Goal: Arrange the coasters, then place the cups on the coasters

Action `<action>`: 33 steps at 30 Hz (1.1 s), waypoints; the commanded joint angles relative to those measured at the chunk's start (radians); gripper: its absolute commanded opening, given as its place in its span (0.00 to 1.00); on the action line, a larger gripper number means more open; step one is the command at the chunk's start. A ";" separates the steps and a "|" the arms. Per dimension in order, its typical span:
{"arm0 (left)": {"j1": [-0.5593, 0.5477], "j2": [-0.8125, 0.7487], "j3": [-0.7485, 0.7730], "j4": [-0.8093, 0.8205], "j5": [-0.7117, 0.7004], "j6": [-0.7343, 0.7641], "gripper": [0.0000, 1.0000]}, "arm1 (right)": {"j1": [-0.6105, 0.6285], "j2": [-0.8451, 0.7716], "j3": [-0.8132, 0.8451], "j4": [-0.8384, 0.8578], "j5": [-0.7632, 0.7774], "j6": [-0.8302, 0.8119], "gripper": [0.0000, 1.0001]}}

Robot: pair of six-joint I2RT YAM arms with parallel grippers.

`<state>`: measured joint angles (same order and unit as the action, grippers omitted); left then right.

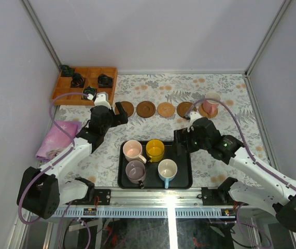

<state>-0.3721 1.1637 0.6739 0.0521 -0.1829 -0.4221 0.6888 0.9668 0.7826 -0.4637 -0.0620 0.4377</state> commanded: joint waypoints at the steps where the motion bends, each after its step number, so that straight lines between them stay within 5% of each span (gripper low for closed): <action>1: 0.002 -0.017 -0.016 0.014 0.007 -0.010 1.00 | 0.109 0.004 0.045 -0.071 -0.029 0.020 0.99; 16: -0.023 -0.017 -0.027 0.013 0.019 -0.014 1.00 | 0.461 0.063 0.039 -0.145 0.098 0.141 0.99; 33: -0.043 -0.026 -0.036 0.019 0.014 -0.012 1.00 | 0.576 0.179 0.009 -0.216 0.291 0.317 0.99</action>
<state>-0.4103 1.1564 0.6445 0.0509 -0.1638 -0.4335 1.2488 1.1282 0.7826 -0.6342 0.1295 0.6846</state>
